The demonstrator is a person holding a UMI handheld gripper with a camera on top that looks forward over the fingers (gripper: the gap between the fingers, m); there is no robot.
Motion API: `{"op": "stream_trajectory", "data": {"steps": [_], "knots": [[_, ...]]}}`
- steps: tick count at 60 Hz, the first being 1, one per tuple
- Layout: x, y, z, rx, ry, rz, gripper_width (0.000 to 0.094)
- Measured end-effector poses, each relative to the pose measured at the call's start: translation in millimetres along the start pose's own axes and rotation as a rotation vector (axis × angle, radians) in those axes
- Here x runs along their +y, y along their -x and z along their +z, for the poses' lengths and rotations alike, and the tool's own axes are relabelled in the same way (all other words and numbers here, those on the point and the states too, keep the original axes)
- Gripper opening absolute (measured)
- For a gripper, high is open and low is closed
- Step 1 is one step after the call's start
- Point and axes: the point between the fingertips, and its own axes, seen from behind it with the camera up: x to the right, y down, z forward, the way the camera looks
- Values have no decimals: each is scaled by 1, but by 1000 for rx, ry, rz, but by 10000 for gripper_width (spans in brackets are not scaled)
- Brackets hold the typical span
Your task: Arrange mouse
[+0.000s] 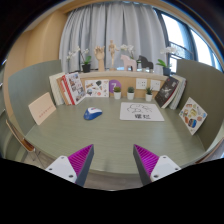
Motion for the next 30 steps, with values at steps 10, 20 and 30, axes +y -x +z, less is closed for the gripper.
{"op": "stream_trajectory", "data": {"steps": [10, 20, 30], "knots": [[-2, 66, 79, -36, 48, 3, 794], [-17, 106, 163, -33, 89, 19, 798], [-33, 123, 240, -5, 121, 36, 797]]}}
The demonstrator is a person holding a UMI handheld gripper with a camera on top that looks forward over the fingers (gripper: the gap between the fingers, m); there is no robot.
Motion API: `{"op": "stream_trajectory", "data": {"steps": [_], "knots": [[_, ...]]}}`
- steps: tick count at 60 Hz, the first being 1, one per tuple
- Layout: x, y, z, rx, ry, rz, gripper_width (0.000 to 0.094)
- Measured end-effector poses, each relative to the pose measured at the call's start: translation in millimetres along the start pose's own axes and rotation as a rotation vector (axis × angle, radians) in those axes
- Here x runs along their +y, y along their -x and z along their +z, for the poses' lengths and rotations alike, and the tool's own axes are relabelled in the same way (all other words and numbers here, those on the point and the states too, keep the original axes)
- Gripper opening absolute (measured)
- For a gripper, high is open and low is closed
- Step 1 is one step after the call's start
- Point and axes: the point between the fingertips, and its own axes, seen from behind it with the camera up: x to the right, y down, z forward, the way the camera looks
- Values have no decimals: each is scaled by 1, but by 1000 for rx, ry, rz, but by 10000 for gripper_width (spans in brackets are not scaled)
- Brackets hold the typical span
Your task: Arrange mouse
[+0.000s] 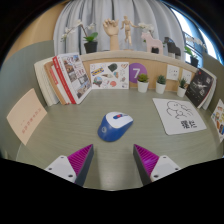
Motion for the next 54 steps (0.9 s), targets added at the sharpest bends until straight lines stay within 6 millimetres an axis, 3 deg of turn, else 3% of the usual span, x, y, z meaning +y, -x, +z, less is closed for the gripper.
{"op": "stream_trajectory", "data": {"steps": [10, 24, 54], "knots": [[-35, 4, 52, 30, -6, -5, 788], [-66, 13, 94, 26, 16, -14, 767], [-64, 13, 101, -16, 152, -84, 396]]}}
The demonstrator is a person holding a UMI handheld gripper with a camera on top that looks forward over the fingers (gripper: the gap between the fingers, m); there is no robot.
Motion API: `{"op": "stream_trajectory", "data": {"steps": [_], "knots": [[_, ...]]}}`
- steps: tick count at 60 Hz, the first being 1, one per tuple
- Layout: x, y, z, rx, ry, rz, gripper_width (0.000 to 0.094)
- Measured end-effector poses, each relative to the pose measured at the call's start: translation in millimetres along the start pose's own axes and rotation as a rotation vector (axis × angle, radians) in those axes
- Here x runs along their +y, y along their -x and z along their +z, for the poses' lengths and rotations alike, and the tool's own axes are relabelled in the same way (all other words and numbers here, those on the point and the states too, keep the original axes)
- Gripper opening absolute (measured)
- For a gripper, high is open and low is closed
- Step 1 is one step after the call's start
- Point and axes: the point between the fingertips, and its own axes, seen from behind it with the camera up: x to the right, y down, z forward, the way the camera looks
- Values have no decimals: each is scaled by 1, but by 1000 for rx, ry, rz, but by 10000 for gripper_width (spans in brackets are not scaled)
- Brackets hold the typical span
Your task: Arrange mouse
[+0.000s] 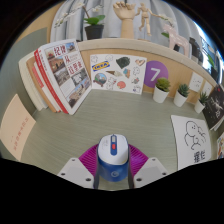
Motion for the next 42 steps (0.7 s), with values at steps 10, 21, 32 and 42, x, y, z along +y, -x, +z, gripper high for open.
{"op": "stream_trajectory", "data": {"steps": [10, 21, 32, 42], "knots": [[-9, -6, -4, -57, 56, 4, 375], [-98, -82, -86, -54, -144, -58, 376], [-172, -208, -165, 51, -342, -31, 375], [-156, -302, -149, 113, -308, 34, 373]]}}
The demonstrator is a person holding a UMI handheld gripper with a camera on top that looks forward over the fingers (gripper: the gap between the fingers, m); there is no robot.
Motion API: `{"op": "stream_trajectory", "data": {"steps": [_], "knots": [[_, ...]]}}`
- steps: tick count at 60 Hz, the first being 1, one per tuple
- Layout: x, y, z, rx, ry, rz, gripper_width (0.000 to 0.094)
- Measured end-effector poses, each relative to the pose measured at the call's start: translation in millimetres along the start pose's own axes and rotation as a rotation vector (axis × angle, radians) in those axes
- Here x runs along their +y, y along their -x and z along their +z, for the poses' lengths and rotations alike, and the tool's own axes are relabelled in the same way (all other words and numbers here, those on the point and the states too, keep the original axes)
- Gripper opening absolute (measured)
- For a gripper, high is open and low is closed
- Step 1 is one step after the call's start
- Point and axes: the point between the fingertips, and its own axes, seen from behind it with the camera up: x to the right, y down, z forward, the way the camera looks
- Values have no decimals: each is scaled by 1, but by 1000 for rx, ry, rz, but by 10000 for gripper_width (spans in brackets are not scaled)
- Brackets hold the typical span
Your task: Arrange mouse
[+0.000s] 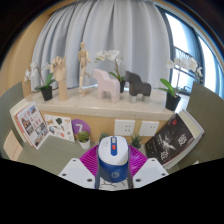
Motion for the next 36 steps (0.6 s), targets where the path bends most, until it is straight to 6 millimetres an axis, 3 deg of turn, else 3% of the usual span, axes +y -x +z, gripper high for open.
{"op": "stream_trajectory", "data": {"steps": [8, 17, 25, 30, 36], "knots": [[71, -28, 36, -4, 131, 19, 373], [143, -24, 69, -27, 240, 73, 373], [189, -16, 82, -43, 306, 100, 373], [190, -15, 82, -28, 268, 87, 379], [191, -17, 84, -8, 266, 69, 466]]}}
